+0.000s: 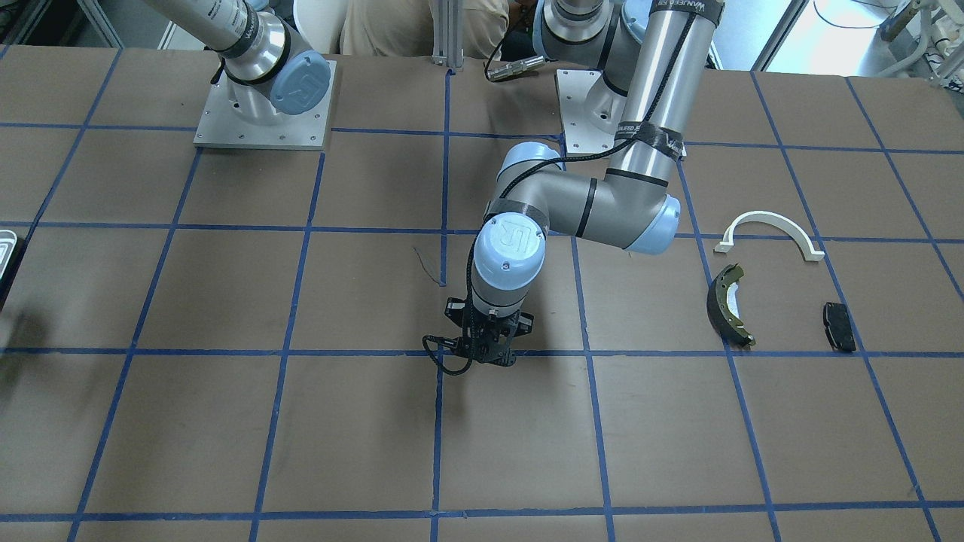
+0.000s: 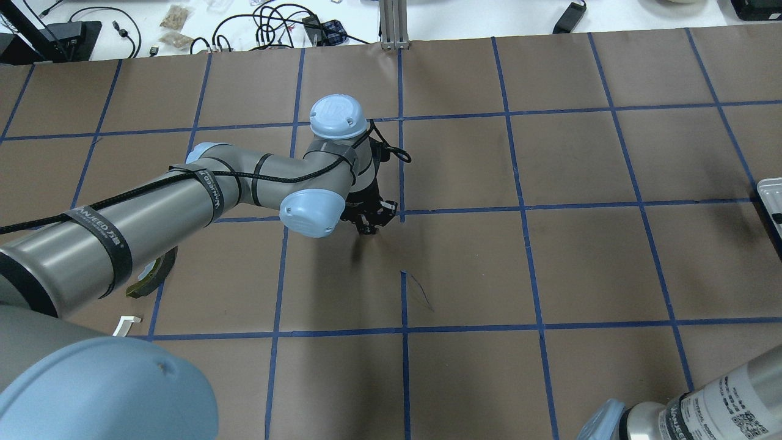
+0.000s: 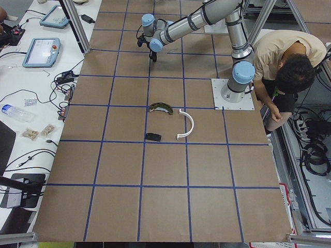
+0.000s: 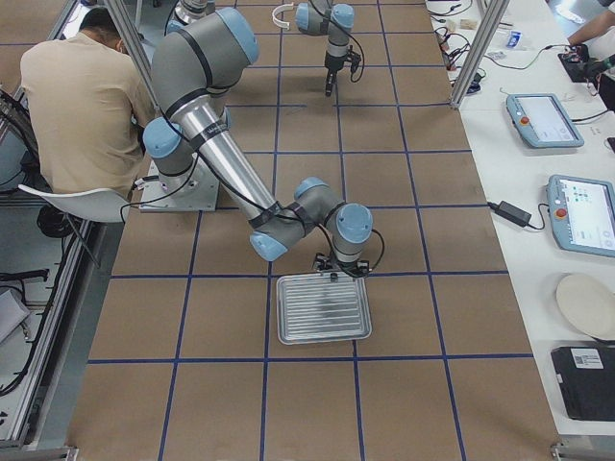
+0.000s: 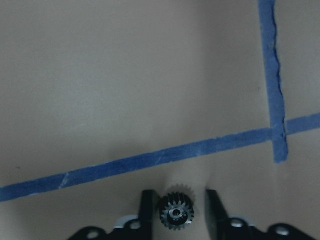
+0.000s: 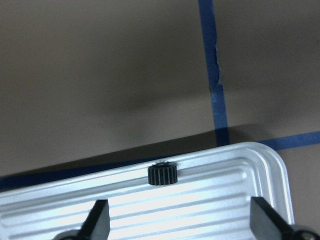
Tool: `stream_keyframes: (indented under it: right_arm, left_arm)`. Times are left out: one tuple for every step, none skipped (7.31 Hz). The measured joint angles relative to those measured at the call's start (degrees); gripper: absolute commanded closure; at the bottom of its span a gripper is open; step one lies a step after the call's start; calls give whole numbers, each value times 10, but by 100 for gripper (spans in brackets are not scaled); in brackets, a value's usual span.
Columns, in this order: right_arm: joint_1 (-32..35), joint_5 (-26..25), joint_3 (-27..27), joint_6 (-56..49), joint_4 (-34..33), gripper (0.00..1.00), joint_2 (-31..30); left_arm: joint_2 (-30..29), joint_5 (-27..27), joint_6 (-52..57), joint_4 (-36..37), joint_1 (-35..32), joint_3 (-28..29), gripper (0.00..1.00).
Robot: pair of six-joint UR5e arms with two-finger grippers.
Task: Place bearing gear from tray to pile
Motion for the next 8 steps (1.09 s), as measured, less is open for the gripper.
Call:
stream_keyframes:
  right_arm:
    - [0,0,2,-31,-10,2,1]
    - [0,1,6,-49,-22,0,2]
    - [0,3,18,-59,-39,2,4]
    - [0,4,38,-71,-72,4,5]
    - [0,2,57,-83,-104,4,5]
    - [0,1,68,-93,-122,8,5]
    - [0,1,73,-101,-129,16,4]
    - [0,2,76,-104,-131,20,4]
  left_arm:
    - [0,1,3,0,0,2,100]
    - [6,1,8,-2,1,5,100]
    - [15,4,16,-10,6,12,100]
    - [25,9,24,-40,23,33,100]
    - [35,15,41,-98,57,68,100]
    - [43,25,73,-154,97,103,100]
    - [51,40,109,-195,140,126,100]
    - [58,51,139,-219,183,135,100]
